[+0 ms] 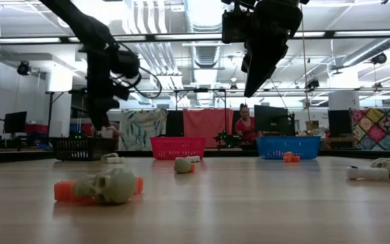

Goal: Sort Halloween decoration
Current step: Put the white skeleton toy into the black bin, then put the white skull toy into the red bin

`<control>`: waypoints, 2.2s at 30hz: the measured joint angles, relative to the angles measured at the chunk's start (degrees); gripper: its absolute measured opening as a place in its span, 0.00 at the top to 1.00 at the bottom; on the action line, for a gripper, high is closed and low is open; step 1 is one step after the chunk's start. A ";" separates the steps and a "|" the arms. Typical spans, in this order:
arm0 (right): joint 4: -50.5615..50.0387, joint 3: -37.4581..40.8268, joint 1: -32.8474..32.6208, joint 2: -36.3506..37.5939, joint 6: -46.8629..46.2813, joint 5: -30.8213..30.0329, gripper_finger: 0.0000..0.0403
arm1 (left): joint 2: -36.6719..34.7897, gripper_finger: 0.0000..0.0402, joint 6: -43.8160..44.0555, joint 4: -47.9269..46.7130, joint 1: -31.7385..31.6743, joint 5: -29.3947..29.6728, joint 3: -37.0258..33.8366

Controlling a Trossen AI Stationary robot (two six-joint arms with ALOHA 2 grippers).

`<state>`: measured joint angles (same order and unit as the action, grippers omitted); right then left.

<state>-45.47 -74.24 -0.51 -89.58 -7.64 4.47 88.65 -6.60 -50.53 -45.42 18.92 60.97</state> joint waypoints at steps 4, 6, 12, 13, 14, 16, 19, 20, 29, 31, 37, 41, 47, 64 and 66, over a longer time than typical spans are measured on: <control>0.04 0.00 0.00 -0.02 0.02 -0.02 0.73 | 3.96 0.99 -2.28 1.82 -1.15 0.02 0.00; 0.12 0.00 0.00 0.00 0.04 -0.02 0.73 | 5.81 0.99 -3.14 2.21 -1.38 0.01 0.00; 0.46 0.00 0.00 0.00 0.15 -0.07 0.73 | 9.97 0.98 -4.15 2.10 -1.48 0.02 0.00; 0.49 0.00 0.00 0.00 0.15 -0.07 0.73 | 10.33 0.98 -4.35 2.12 -1.48 0.02 0.00; 0.58 0.00 0.00 0.00 0.15 -0.07 0.73 | 10.58 0.98 -4.49 2.14 -1.48 0.02 0.00; 0.83 0.00 0.00 0.00 0.15 -0.07 0.73 | 11.02 0.98 -4.54 2.21 -1.48 0.02 0.00; 0.93 0.00 0.00 -0.01 0.15 -0.07 0.73 | 11.33 0.98 -4.70 2.40 -1.48 0.02 0.00; 0.98 0.01 0.00 -0.01 0.15 -0.07 0.73 | 11.33 0.97 -4.71 2.43 -1.48 0.02 0.00; 1.38 0.00 0.00 0.00 0.10 -0.07 0.73 | 11.31 0.83 -4.71 2.27 -1.45 0.04 0.00; 1.54 0.00 0.00 -0.01 -0.18 -0.07 0.73 | 11.27 0.80 -4.71 1.63 -1.43 0.04 0.00; 2.55 0.00 0.00 0.00 0.14 -0.07 0.73 | 10.63 0.75 -4.30 -0.87 -1.41 0.04 0.00; 2.97 0.00 0.00 0.00 0.85 -0.07 0.73 | 10.39 0.75 -3.32 -2.41 -1.39 0.02 0.00; 3.67 0.03 0.00 -0.01 0.85 -0.07 0.73 | 7.36 0.74 -1.71 -3.25 -0.63 0.02 0.00; 19.99 6.98 0.00 -0.13 1.64 -0.02 0.73 | -13.95 0.74 9.08 6.09 13.99 -12.92 -0.35; 21.52 8.07 0.00 -0.17 1.66 -0.02 0.73 | -15.52 0.74 10.11 8.04 17.37 -12.90 -0.35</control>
<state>-23.96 -66.16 -0.51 -89.75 -5.98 4.45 73.13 3.51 -42.48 -28.05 6.02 60.62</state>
